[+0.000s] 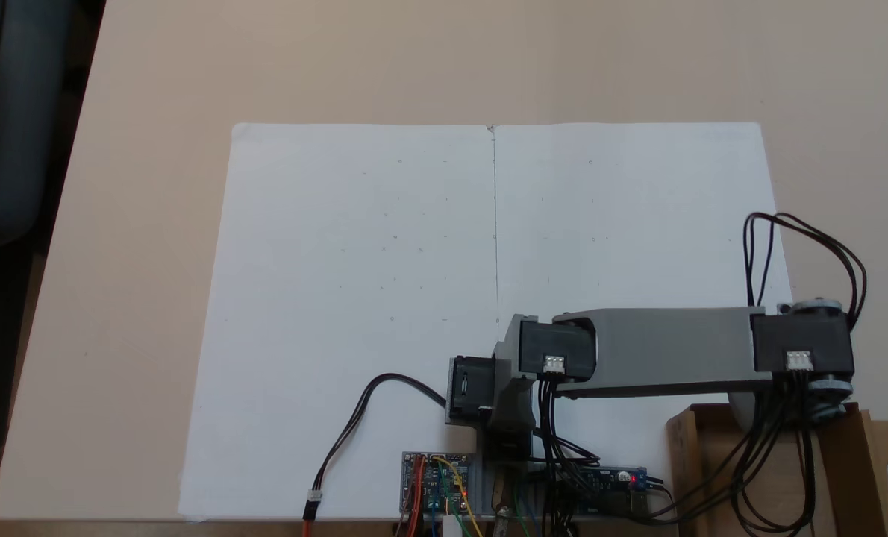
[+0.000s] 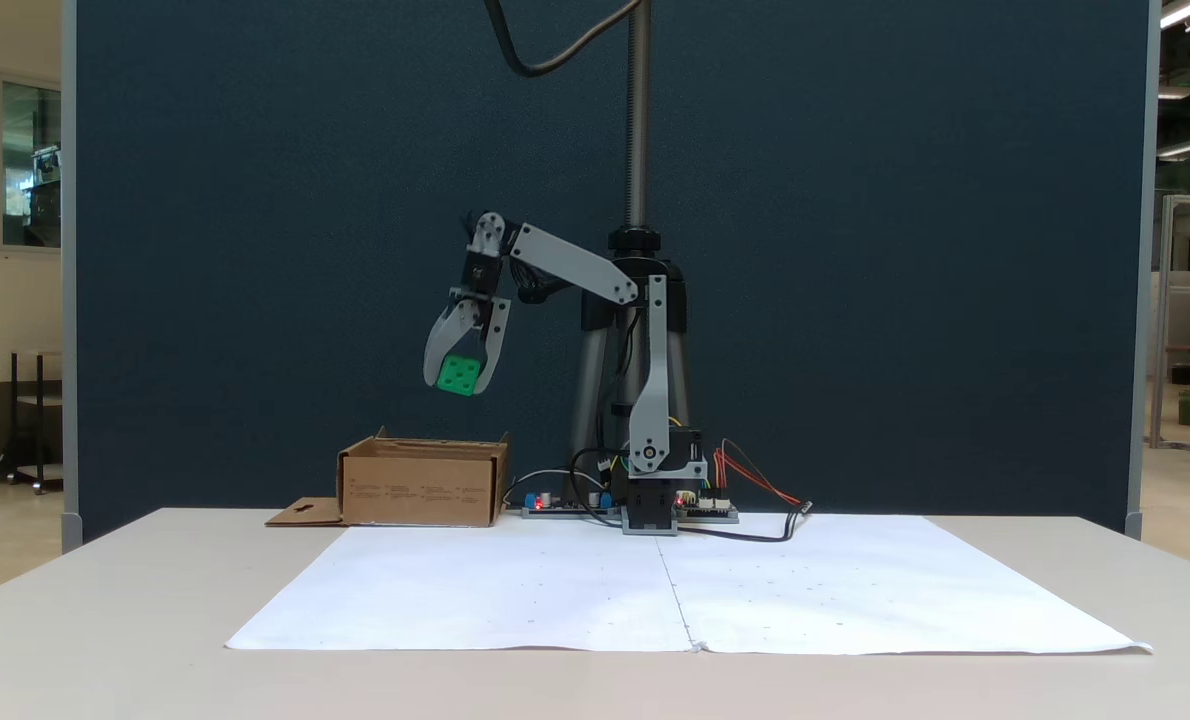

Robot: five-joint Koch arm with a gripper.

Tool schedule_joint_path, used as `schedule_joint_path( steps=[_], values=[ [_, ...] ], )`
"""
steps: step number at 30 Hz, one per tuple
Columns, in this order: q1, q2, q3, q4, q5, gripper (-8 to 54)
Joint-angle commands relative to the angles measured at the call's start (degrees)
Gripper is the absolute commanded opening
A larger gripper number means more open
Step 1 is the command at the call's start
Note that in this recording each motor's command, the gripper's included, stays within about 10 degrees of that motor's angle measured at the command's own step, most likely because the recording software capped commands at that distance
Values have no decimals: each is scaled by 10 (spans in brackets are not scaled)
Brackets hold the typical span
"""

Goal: Grasp a green dice and put it in the bin.

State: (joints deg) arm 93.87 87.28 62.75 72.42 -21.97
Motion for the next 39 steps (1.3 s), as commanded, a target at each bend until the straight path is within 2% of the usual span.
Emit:
schedule_joint_path(
  steps=[1, 7, 16, 23, 24, 25, 28, 35, 39],
  values=[
    [47, -17, -32, -8, -62, 117],
    [97, -105, -32, -48, -51, 117],
    [89, -128, -32, -65, 94, 117],
    [85, -149, -32, -96, 113, 117],
    [90, -153, -32, -102, 119, 317],
    [91, -155, -32, -102, 134, 326],
    [92, -158, -32, -103, 155, 435],
    [60, -149, -32, -128, 194, 434],
    [-10, -83, -32, -130, 226, 433]
  ],
)
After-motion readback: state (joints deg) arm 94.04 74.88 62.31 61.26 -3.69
